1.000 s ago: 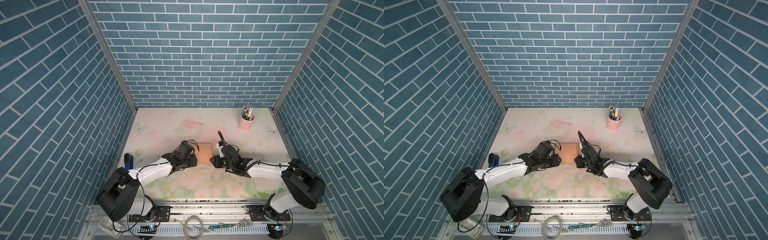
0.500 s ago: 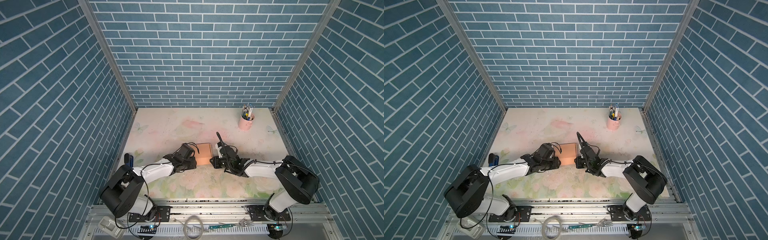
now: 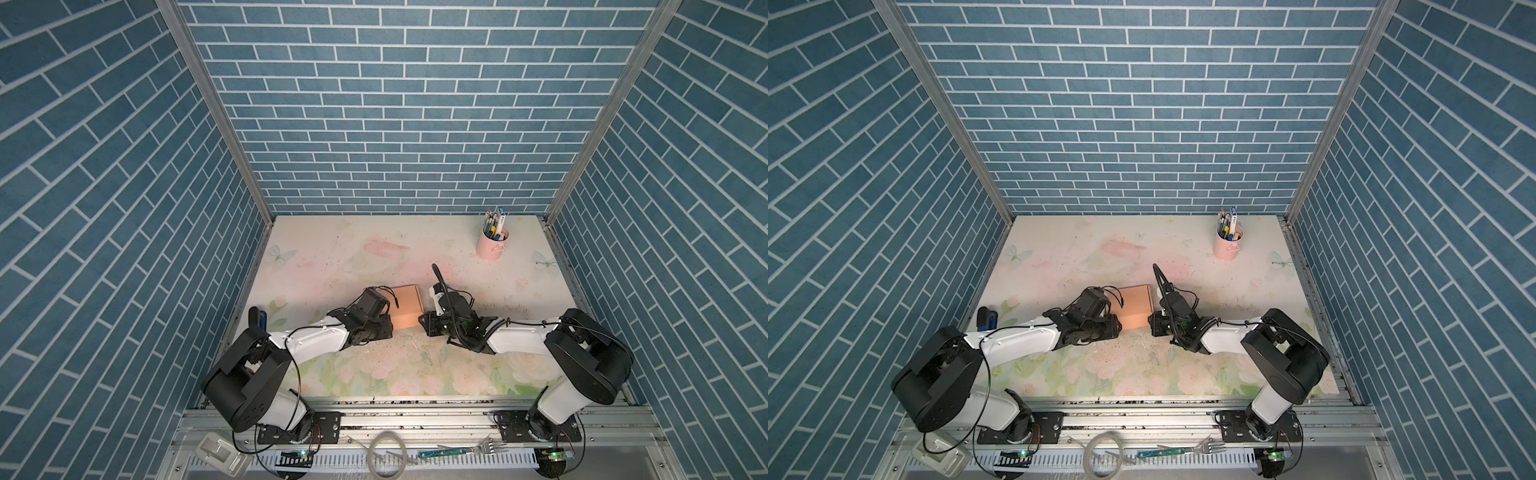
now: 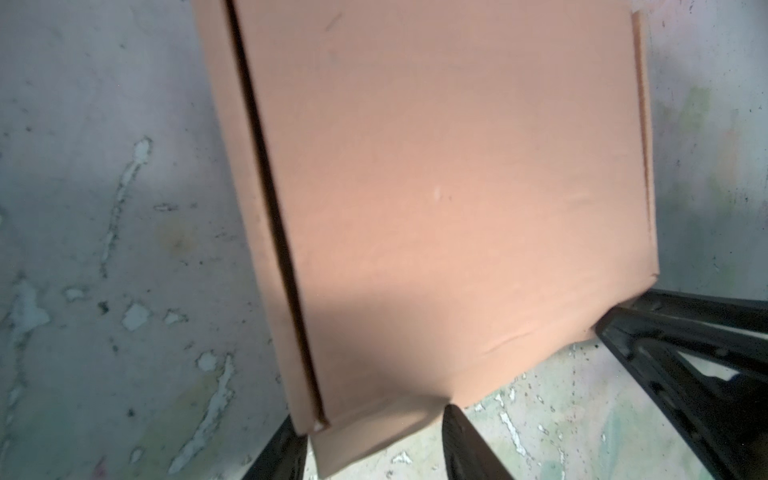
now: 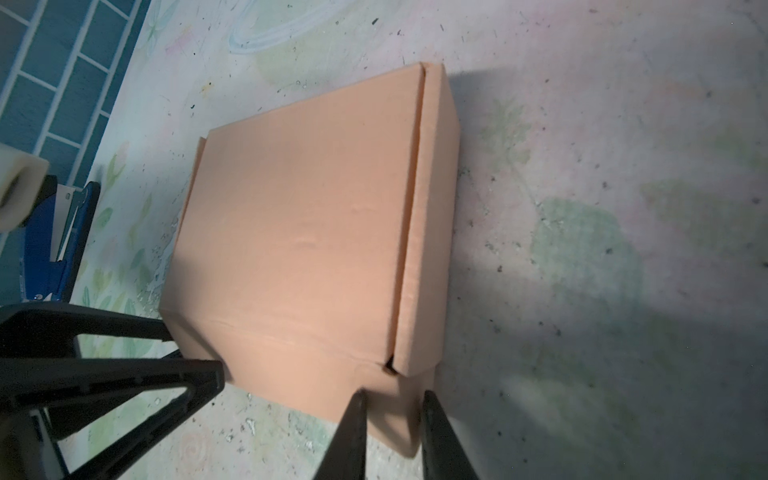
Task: Fold the paper box
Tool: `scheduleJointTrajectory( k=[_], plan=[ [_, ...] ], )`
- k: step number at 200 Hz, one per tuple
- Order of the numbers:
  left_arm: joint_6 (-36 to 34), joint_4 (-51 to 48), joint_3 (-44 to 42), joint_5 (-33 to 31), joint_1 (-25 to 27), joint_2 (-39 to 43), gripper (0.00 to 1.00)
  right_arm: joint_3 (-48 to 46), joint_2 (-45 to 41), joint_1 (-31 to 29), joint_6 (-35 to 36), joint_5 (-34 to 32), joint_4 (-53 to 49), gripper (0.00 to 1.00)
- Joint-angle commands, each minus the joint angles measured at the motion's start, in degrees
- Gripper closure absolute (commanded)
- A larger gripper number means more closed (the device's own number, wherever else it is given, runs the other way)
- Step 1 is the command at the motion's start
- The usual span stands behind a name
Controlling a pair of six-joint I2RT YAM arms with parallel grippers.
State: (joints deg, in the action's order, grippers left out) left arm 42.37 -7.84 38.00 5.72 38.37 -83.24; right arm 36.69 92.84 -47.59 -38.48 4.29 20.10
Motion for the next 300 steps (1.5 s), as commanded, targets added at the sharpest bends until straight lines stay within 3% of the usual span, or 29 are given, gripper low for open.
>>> scheduleJointTrajectory(
  k=[1,107,209,272,300],
  plan=[
    [-1.3,-0.12,-0.44,0.61,-0.88,0.0,0.46,0.57,1.57,0.88,1.82,-1.01,-0.15,0.75],
    [-2.44,-2.33,-0.77,1.22,-2.69,3.04,0.46,3.5,4.52,3.99,3.41,0.36,-0.57,0.75],
    [-5.77,-8.66,0.57,-2.33,-5.94,12.93,0.45,6.34,6.53,5.56,3.75,0.36,-3.97,0.76],
    [-10.29,-10.08,7.99,-7.76,-15.62,4.98,0.45,11.34,9.63,6.4,4.48,0.1,-8.43,0.76],
    [-11.68,-9.74,12.44,-8.13,-17.11,-1.25,0.45,13.84,11.26,7.03,4.73,-0.02,-10.44,0.76]
  ],
)
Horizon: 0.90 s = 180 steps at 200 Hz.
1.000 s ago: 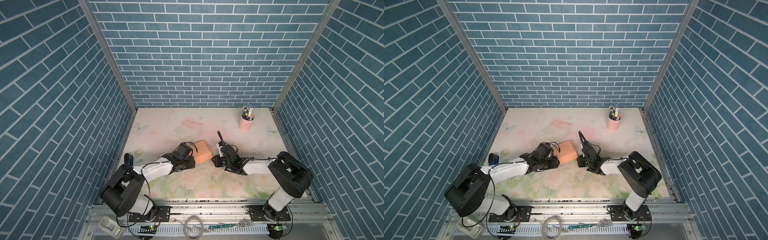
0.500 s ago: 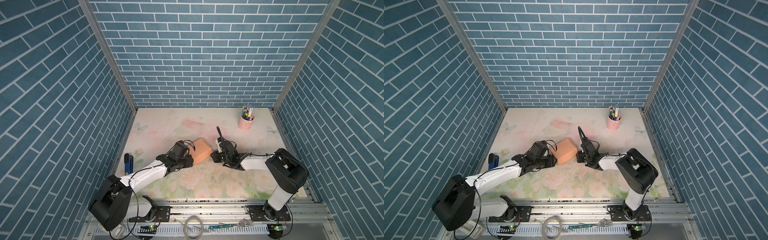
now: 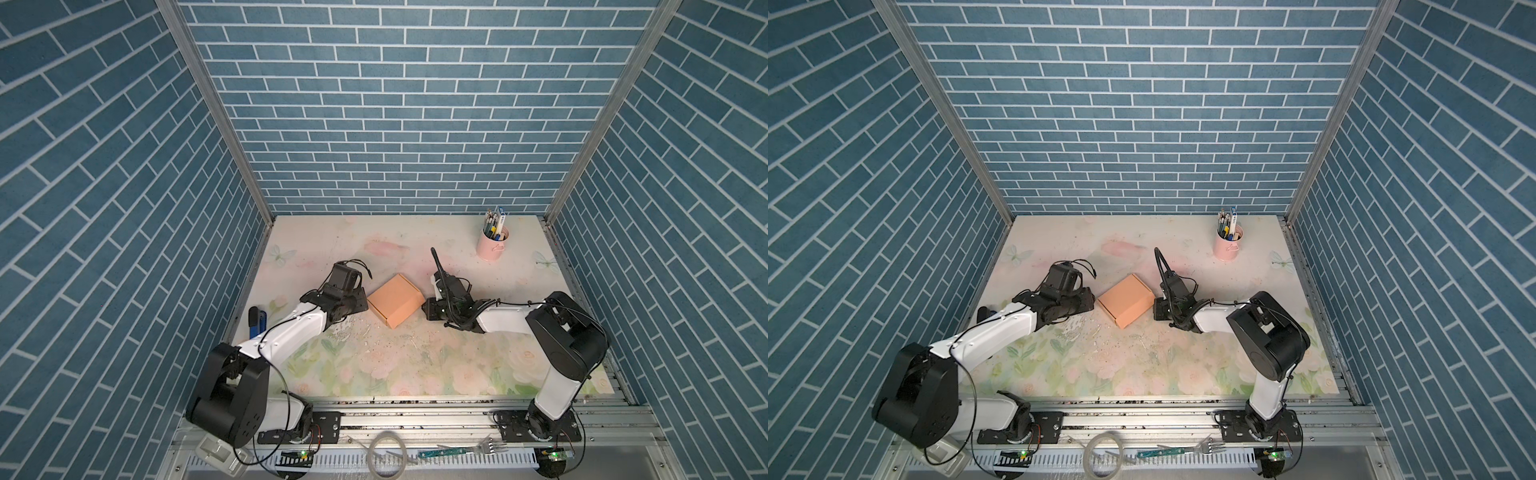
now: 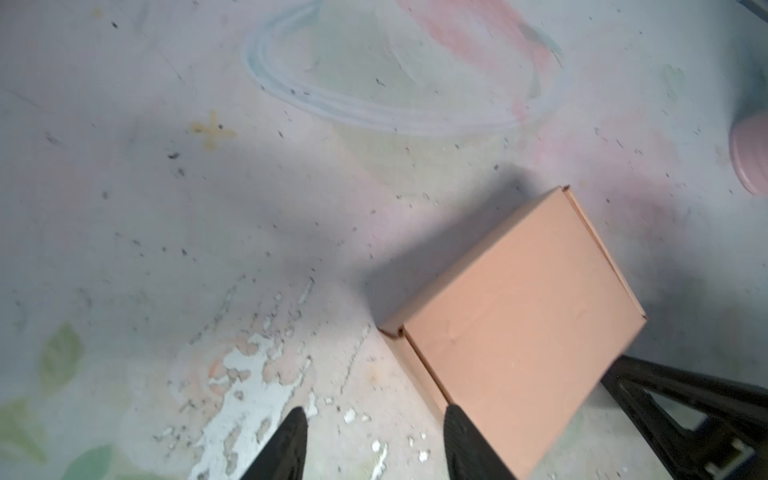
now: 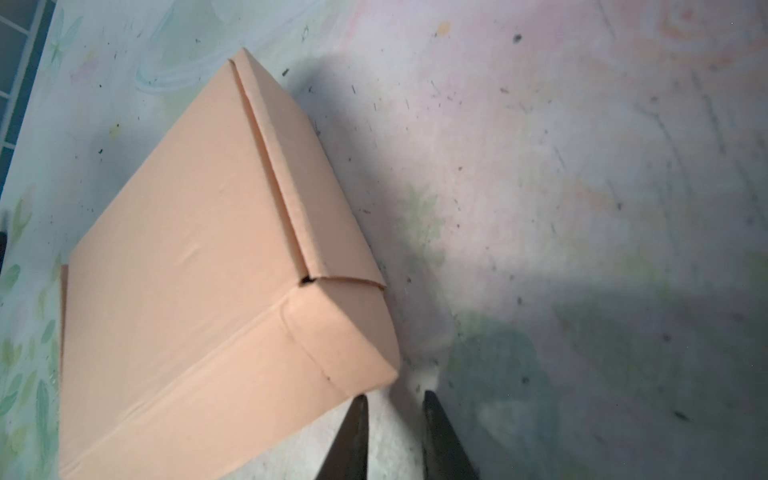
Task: Fold the paper box
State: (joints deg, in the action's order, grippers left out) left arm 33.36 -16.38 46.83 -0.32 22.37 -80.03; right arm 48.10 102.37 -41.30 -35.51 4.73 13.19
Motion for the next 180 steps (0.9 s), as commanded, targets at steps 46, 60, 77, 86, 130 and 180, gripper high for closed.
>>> scheduleJointTrajectory(
  k=[46,60,77,86,130,180],
  plan=[
    [-5.47,-2.61,11.14,-2.01,-2.14,-14.13,0.45,8.3,5.29,1.7,3.39,-1.17,-8.42,0.76],
    [-6.3,-3.21,13.33,-1.82,-2.6,-16.58,0.45,9.76,6.36,2.0,3.78,-1.67,-9.69,0.76],
    [-7.1,-3.63,15.78,-1.64,-2.86,-19.24,0.45,11.63,7.63,2.26,4.27,-2.24,-11.36,0.76],
    [-7.49,-3.72,17.01,-1.24,-2.94,-20.7,0.45,12.85,8.38,2.28,4.77,-2.85,-12.61,0.76],
    [-8.77,-4.41,22.26,1.72,-2.99,-27.49,0.45,17.69,11.54,2.3,6.31,-4.84,-16.51,0.76],
    [-9.16,-2.69,23.51,6.81,-2.6,-30.87,0.45,22.02,13.8,2.27,8.15,-5.97,-19.98,0.76]
  ],
)
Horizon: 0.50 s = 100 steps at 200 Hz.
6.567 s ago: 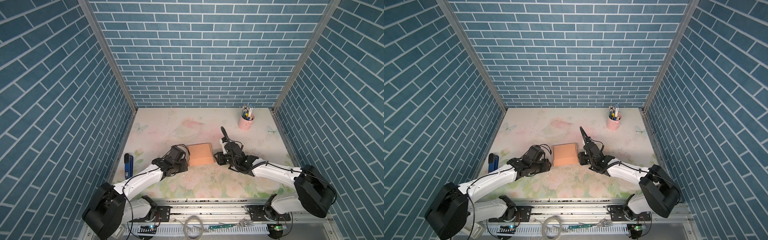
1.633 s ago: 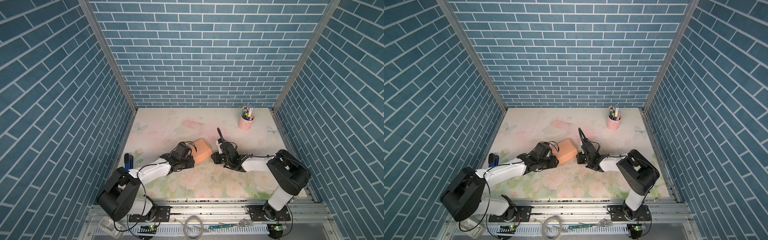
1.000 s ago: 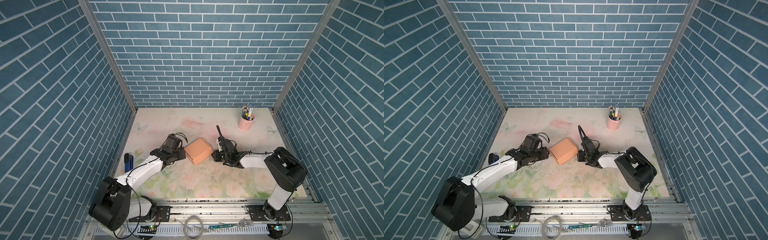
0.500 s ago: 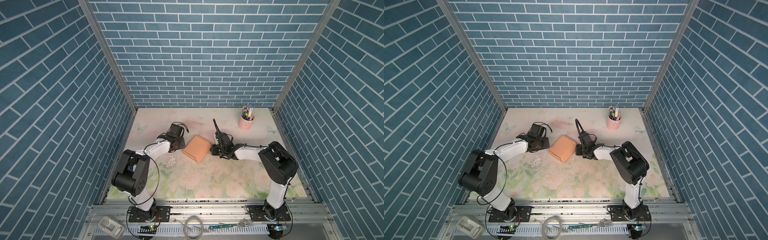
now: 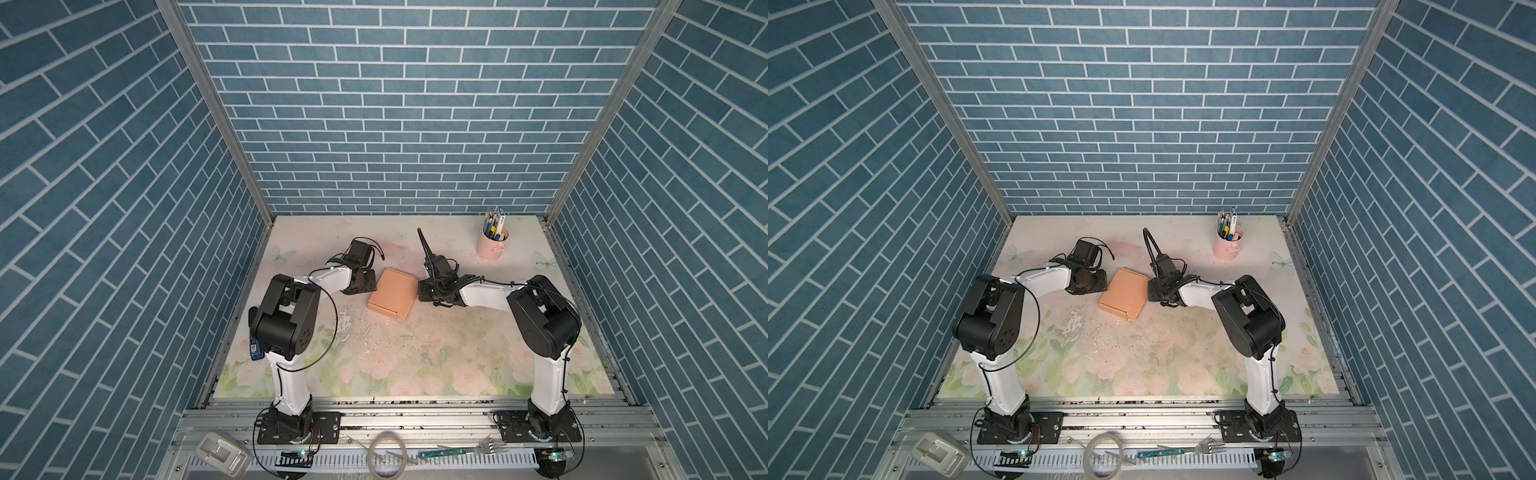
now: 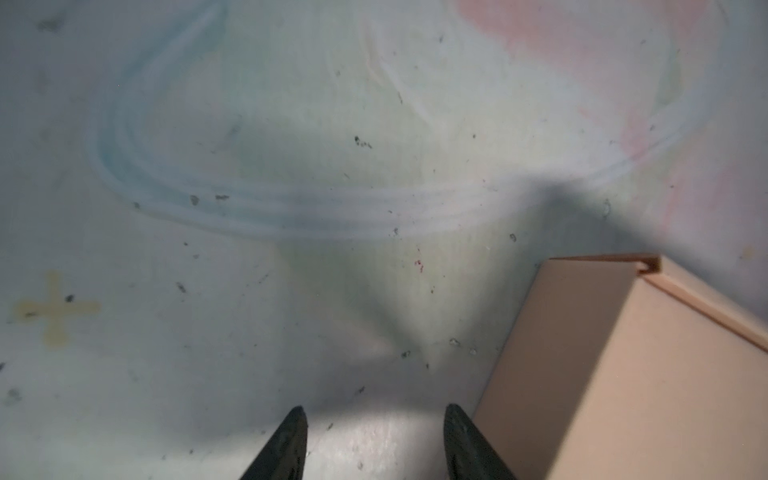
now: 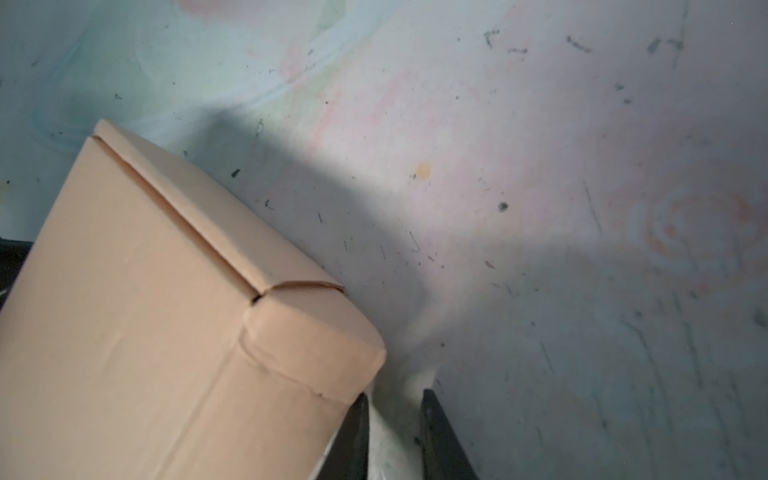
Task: Fold the paper box
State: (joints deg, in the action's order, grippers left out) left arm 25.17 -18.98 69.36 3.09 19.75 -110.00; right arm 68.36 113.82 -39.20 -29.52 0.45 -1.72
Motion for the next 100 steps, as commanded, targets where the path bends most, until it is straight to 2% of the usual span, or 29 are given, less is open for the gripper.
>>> scheduleJointTrajectory(
  k=[1,100],
  plan=[
    [-0.98,0.0,0.96,3.54,0.07,-0.91,0.45,1.81,2.4,0.17,2.17,-1.73,-5.15,0.76],
    [1.48,4.09,-3.07,5.56,5.34,0.04,0.45,3.71,5.08,-0.22,3.06,-0.79,-6.51,0.76]
  ],
)
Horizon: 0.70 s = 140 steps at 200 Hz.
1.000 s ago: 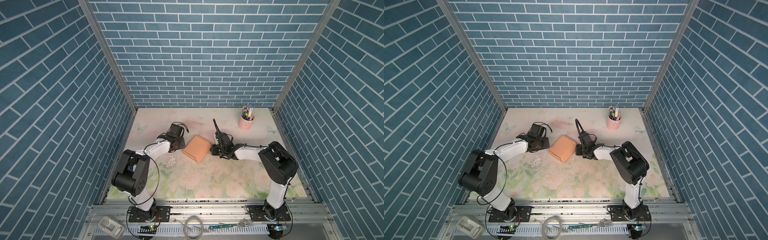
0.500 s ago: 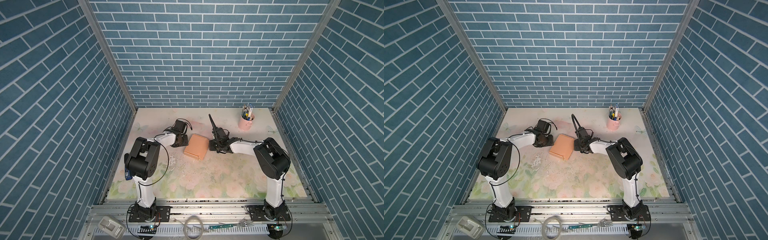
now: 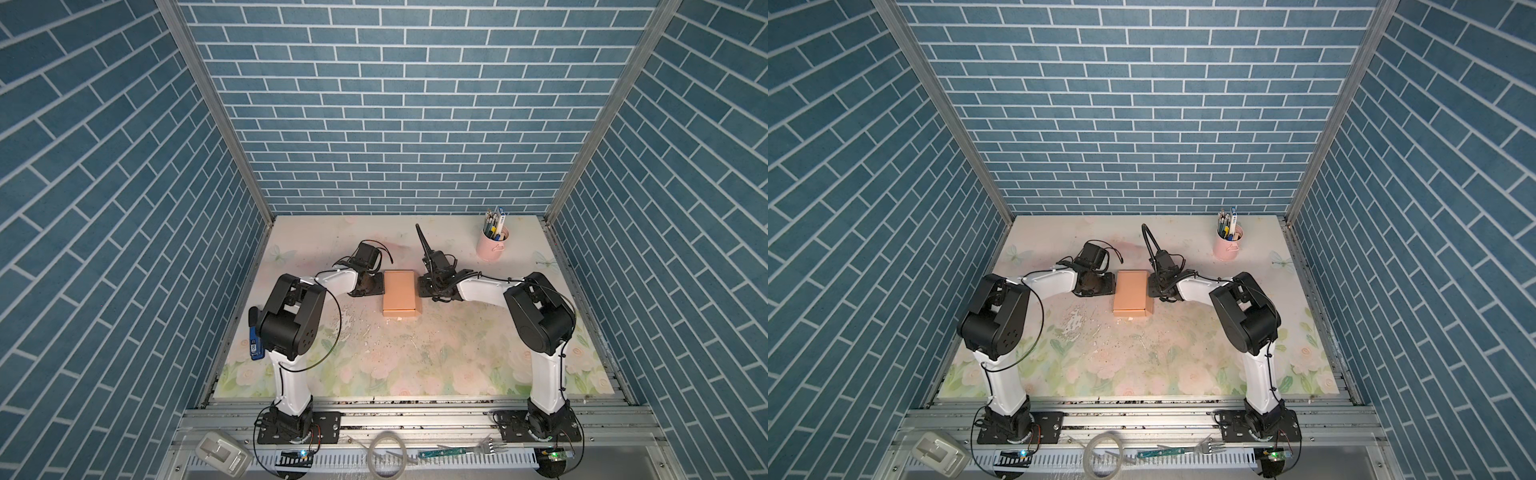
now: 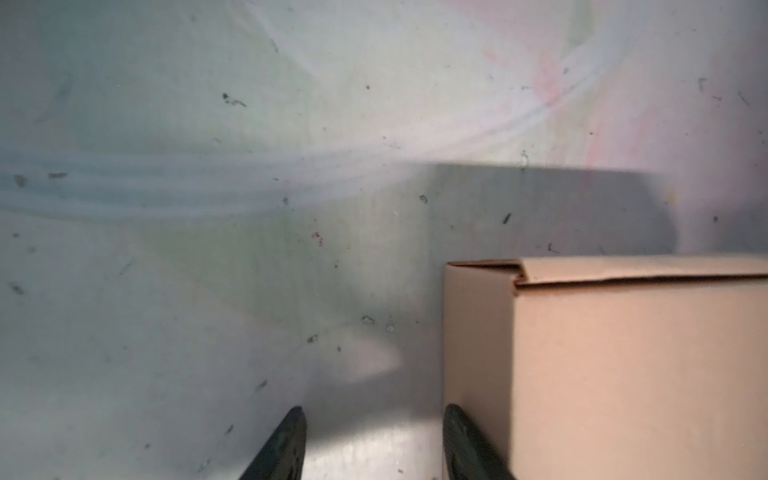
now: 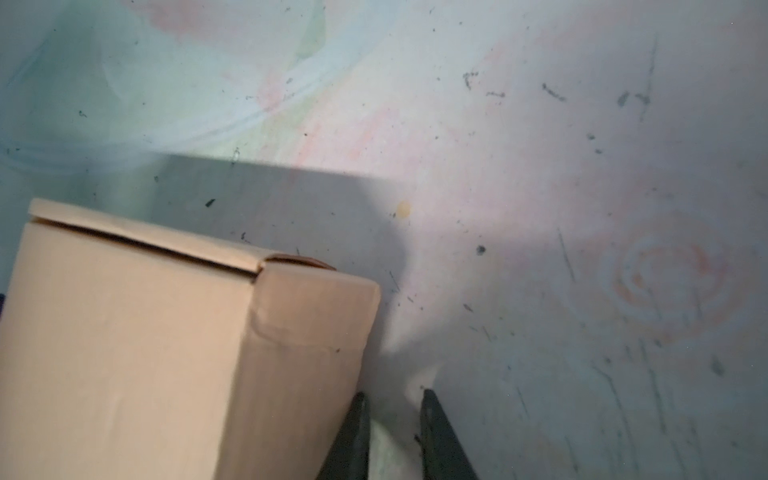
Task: Fold the paper box
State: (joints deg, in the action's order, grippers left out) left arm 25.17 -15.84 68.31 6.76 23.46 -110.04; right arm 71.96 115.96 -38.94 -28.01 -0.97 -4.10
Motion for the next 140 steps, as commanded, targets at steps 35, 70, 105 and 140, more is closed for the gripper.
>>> scheduleJointTrajectory(
  k=[35,70,105,140],
  plan=[
    [2.64,2.08,-3.34,1.76,2.97,0.54,0.45,-0.11,3.27,-1.23,1.17,1.11,-3.66,0.77],
    [3.48,2.75,-4.71,1.71,3.37,0.96,0.45,-1.39,2.75,-1.8,0.42,1.15,-2.29,0.77],
    [3.54,1.85,-6.83,-0.04,3.39,3.52,0.45,-4.78,-0.42,-1.58,0.14,-1.71,-1.15,0.76],
    [4.39,1.19,-9.96,-3.42,3.4,8.57,0.42,-9.49,-4.47,-0.21,-0.29,-3.33,1.59,0.73]
  ],
)
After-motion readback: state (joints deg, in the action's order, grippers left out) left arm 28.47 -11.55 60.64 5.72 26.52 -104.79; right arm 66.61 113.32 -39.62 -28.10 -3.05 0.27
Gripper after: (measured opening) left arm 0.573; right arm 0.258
